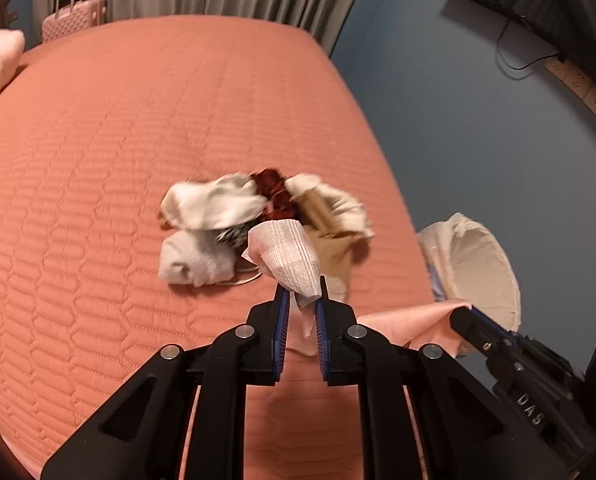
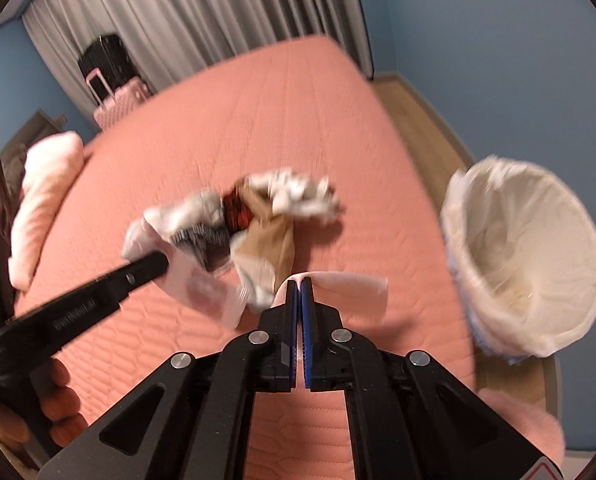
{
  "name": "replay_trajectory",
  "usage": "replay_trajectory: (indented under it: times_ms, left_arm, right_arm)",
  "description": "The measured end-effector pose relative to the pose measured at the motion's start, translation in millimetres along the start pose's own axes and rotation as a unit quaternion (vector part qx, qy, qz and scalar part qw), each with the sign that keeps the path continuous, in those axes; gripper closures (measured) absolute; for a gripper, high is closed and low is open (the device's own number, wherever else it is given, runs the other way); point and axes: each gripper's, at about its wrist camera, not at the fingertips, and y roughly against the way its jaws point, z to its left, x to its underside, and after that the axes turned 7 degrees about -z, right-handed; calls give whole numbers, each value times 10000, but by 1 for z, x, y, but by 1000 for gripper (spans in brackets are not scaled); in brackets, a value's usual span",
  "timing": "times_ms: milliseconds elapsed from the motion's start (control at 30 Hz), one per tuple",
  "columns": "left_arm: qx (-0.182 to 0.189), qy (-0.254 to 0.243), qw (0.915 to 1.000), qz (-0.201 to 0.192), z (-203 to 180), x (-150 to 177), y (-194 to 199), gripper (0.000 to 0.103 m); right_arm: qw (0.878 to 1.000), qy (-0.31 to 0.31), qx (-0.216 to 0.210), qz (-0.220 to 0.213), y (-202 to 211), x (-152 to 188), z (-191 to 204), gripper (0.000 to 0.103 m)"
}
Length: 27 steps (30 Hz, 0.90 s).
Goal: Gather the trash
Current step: 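Carry the pink tissue with the left tool over the wastebasket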
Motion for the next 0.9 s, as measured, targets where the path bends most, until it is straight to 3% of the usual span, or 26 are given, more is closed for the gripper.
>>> replay_trajectory:
  times_ms: [233, 467, 900]
  left_arm:
    - [476, -313, 9978, -327, -54, -22, 23, 91]
    - [1088, -626, 9913, -390, -120, -40, 21, 91]
    - [1664, -1146, 9793, -106, -217, -41, -11, 90]
  right_arm:
    - [9976, -196, 92, -663, 61, -30, -44, 101]
    - [9908, -483, 388, -1205, 108, -52, -94, 101]
    - [9814, -871, 854, -1480, 132, -60, -167, 101]
